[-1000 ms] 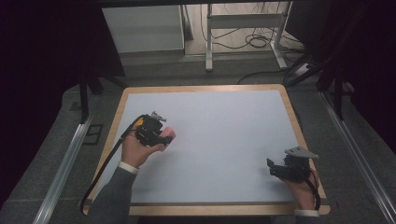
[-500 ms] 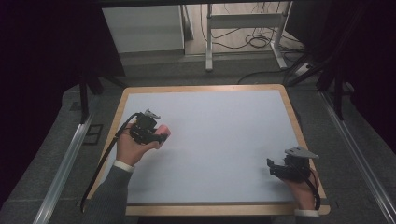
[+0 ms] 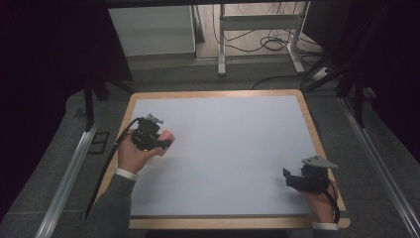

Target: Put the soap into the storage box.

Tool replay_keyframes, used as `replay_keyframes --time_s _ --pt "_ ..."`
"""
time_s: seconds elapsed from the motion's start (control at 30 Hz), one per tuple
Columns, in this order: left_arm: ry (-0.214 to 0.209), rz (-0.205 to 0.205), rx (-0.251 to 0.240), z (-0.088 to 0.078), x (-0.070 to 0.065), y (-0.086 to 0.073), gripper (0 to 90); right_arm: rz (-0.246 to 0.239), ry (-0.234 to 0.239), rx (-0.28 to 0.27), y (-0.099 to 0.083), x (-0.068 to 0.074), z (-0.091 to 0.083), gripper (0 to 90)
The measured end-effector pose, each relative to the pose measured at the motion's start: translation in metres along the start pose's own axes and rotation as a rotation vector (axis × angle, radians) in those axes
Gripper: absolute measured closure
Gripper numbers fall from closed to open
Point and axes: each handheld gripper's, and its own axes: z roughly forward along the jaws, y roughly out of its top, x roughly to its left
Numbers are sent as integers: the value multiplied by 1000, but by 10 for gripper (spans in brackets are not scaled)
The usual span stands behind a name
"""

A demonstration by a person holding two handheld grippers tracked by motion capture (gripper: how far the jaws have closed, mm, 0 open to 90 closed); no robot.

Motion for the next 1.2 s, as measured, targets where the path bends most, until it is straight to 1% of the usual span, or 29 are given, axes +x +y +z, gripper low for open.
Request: replay_keyframes --time_s 0.23,0.57,0.63,1.03,1.2 --pt "7 -15 3 -1 8 -2 601 2 -1 -1 0 0 0 120" --pt "23 -49 -1 -2 20 -2 601 2 -1 1 0 0 0 120" --pt "30 -56 -8 -3 22 -2 601 1 -2 1 0 0 0 121" --pt "40 -83 -11 -2 33 -3 601 1 -2 2 0 0 0 120" --pt "44 -95 -4 -2 37 -3 601 1 0 3 0 0 0 120"
